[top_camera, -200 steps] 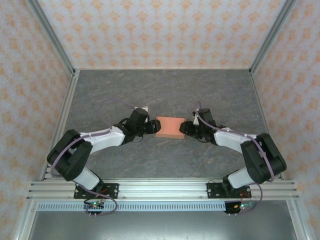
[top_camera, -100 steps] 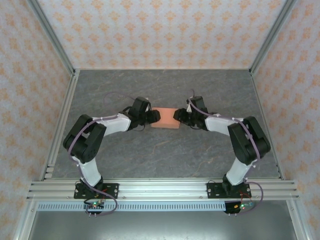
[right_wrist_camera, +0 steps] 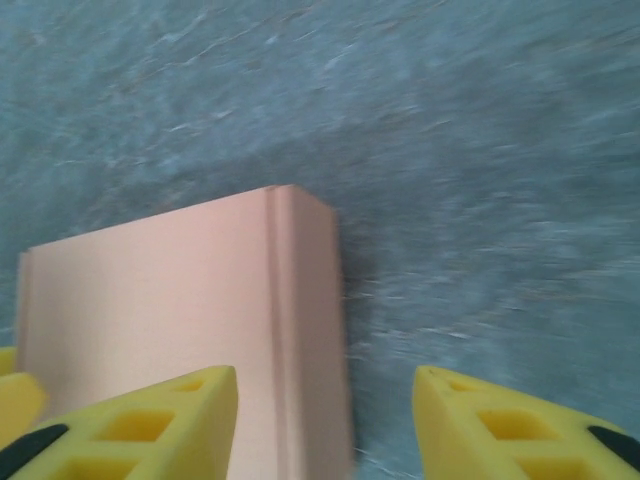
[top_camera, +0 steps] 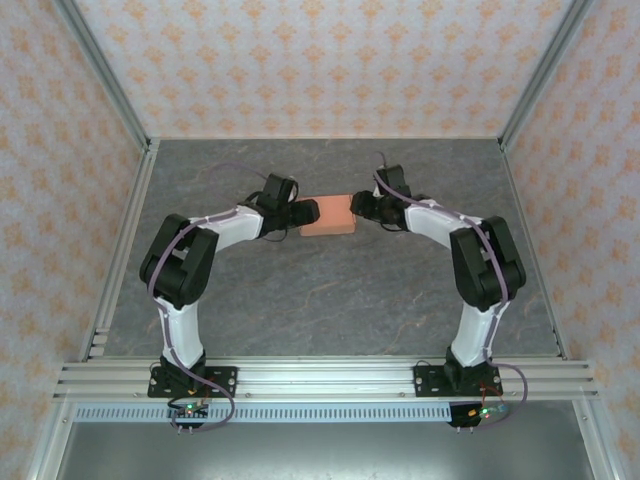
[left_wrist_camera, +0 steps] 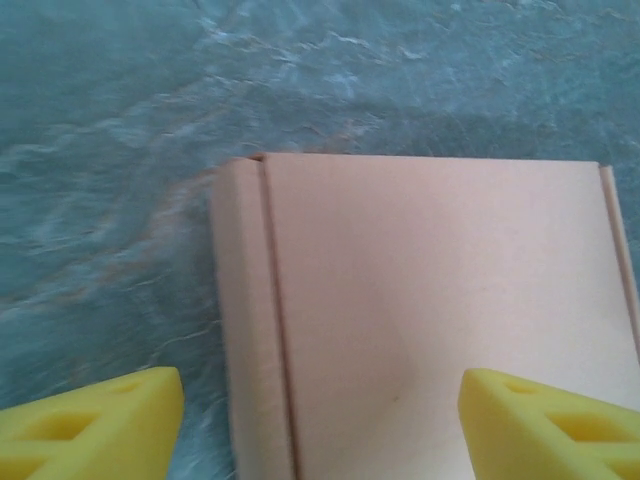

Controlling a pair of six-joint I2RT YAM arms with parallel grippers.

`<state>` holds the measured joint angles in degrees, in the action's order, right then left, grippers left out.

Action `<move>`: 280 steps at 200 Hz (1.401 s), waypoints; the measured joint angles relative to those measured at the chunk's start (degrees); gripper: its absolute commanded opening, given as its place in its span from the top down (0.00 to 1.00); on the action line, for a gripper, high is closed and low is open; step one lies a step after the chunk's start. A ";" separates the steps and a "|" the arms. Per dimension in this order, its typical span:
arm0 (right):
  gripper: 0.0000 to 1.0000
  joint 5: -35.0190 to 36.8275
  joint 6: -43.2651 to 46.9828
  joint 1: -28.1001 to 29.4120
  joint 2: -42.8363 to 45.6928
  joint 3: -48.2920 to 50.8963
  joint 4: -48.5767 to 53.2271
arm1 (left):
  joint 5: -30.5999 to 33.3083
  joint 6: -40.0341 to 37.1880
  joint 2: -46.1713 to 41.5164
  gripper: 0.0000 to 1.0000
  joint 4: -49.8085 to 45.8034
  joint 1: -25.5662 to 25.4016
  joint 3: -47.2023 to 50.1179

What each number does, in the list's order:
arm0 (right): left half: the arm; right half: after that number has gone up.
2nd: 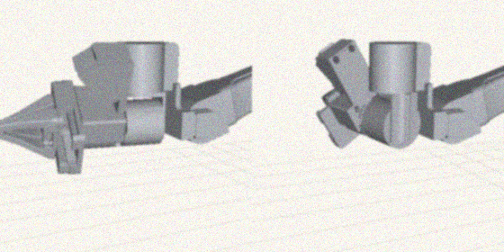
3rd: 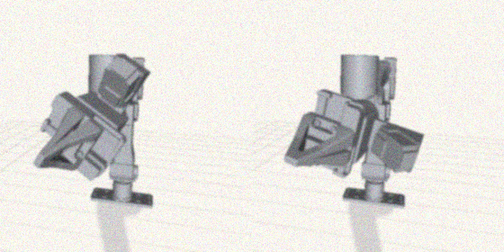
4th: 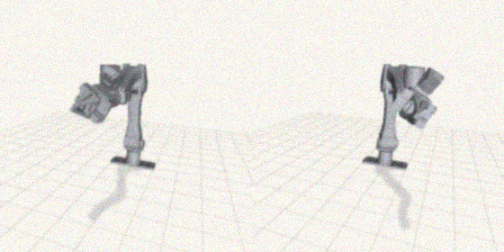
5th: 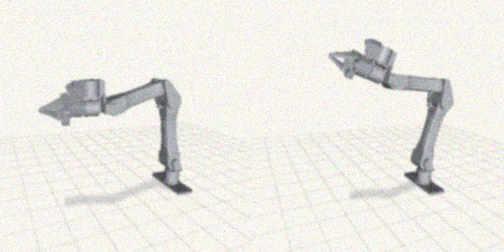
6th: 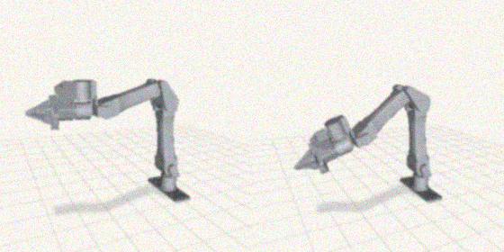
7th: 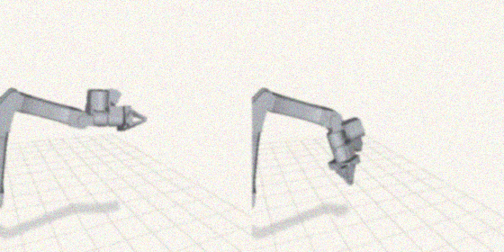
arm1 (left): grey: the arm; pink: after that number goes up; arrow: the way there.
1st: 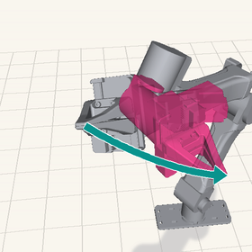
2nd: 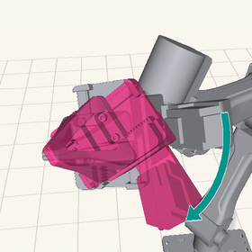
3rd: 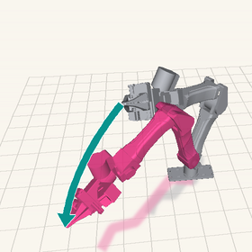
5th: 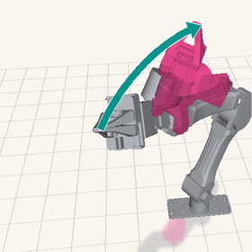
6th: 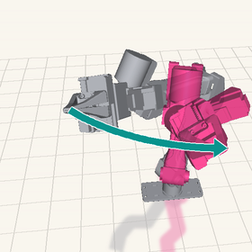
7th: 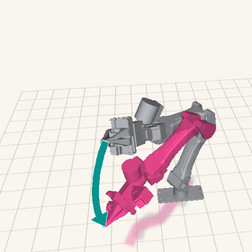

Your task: Fold the paper box

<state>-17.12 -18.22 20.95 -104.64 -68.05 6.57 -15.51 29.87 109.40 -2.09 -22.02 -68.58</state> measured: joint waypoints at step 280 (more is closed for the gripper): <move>0.01 24.90 26.84 -12.63 23.67 50.40 -50.45 | 21.38 -30.42 -24.57 0.00 42.45 17.70 47.04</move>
<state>7.77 8.62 8.32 -80.97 -17.65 -43.88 5.87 -0.56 84.84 40.36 -4.32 -21.54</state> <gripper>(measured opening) 0.993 0.999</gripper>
